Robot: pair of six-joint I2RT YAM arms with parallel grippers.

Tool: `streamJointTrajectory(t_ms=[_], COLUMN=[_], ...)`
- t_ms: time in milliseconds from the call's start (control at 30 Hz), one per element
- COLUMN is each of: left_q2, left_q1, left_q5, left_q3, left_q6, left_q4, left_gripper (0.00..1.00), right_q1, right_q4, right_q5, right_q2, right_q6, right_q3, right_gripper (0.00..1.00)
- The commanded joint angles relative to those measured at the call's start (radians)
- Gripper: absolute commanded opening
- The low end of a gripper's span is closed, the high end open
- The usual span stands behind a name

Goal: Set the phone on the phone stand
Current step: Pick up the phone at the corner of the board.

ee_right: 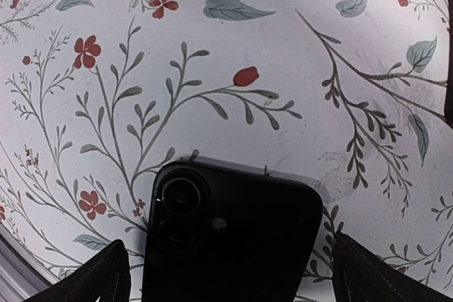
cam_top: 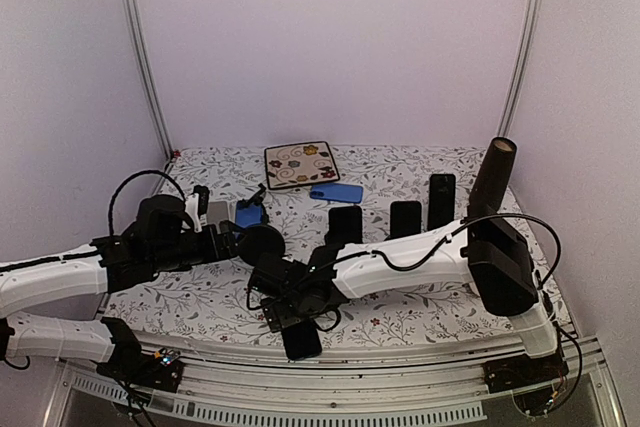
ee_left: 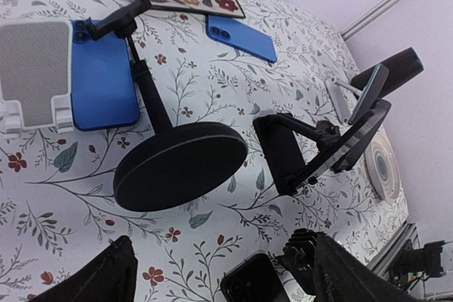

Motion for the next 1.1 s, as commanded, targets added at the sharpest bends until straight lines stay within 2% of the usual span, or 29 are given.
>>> streamJointTrajectory(t_ms=[0, 167, 333, 500, 733, 1067], left_q2=[-0.017, -0.024, -0.022, -0.019, -0.016, -0.001], left_q1=[-0.008, -0.007, -0.008, -0.008, -0.008, -0.008], left_q5=[-0.017, -0.025, -0.031, -0.036, -0.032, -0.017], left_q3=[-0.017, -0.021, -0.024, -0.027, -0.029, -0.037], left_q6=[-0.004, -0.006, -0.010, -0.016, -0.017, -0.024], left_q4=[0.018, 0.020, 0.021, 0.028, 0.032, 0.043], left_gripper=[0.86, 0.86, 0.86, 0.86, 0.86, 0.86], right_q1=[0.006, 0.006, 0.006, 0.006, -0.012, -0.040], right_q4=[-0.047, -0.073, -0.089, -0.152, -0.172, -0.100], right_q5=[-0.005, -0.006, -0.010, 0.006, 0.035, 0.009], right_q2=[0.047, 0.076, 0.095, 0.180, 0.169, 0.124], right_q6=[-0.029, -0.042, -0.054, -0.083, -0.076, -0.079], right_q3=[0.061, 0.085, 0.114, 0.187, 0.169, 0.114], right_gripper=[0.99, 0.99, 0.94, 0.88, 0.80, 0.71])
